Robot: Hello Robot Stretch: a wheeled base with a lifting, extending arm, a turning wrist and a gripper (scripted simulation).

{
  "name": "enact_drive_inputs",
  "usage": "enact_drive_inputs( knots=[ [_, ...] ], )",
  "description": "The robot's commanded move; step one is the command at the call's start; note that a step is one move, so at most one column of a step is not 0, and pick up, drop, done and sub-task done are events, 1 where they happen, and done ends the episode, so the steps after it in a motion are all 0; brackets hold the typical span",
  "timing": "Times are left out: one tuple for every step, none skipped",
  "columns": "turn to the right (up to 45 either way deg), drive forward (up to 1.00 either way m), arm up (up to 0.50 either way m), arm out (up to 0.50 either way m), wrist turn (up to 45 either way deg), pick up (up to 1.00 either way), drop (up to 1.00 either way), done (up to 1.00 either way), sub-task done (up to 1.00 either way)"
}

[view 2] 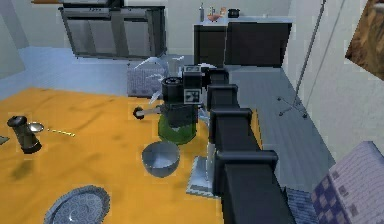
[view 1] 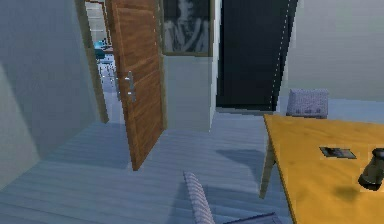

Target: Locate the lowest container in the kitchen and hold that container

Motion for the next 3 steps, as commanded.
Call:
enact_drive_inputs(
  knots=[
    [0.0,0.00,-0.28,0.00,0.0,0.00,0.00,0.00,0.00],
    [0.0,0.00,0.00,0.00,0.0,1.00,0.00,0.00,0.00],
    [0.0,0.00,0.10,0.00,0.0,0.00,0.00,0.00,0.00]
  ],
)
